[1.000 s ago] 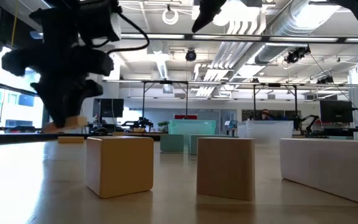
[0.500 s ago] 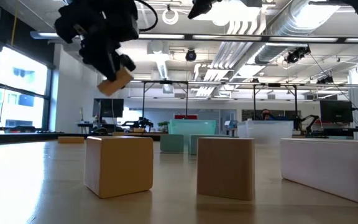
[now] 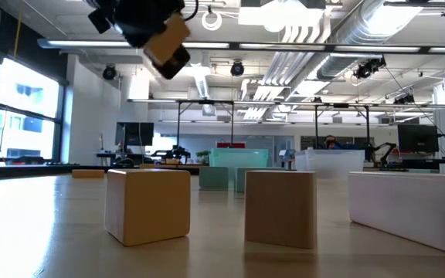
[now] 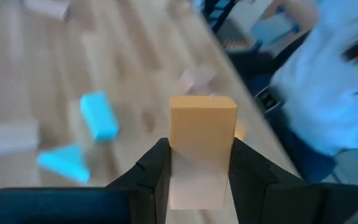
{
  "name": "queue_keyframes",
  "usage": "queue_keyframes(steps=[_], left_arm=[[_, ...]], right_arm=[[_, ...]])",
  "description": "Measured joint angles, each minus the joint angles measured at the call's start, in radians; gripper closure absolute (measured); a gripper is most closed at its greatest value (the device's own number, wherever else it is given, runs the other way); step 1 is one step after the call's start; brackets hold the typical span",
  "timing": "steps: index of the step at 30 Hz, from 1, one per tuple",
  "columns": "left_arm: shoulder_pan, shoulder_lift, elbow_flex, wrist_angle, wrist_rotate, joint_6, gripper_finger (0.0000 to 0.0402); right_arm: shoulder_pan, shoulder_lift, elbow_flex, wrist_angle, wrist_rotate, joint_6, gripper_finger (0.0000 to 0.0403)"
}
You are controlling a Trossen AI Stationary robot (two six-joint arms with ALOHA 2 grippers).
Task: Sort & place blocks by color
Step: Put the yellow block into the blue bin
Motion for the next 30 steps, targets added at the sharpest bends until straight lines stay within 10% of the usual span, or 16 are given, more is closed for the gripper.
queue_keyframes(steps=[15,30], left_arm=[[-0.08,0.0,0.001,0.378,0.112,-0.039,0.0302],[-0.084,0.0,0.002,0.372,0.106,-0.051,0.0302]], right_arm=[[0.132,-0.001,-0.059,0.221,-0.051,-0.051,0.0153],[0.131,0.0,-0.329,0.512,-0.035,-0.048,0.0153]])
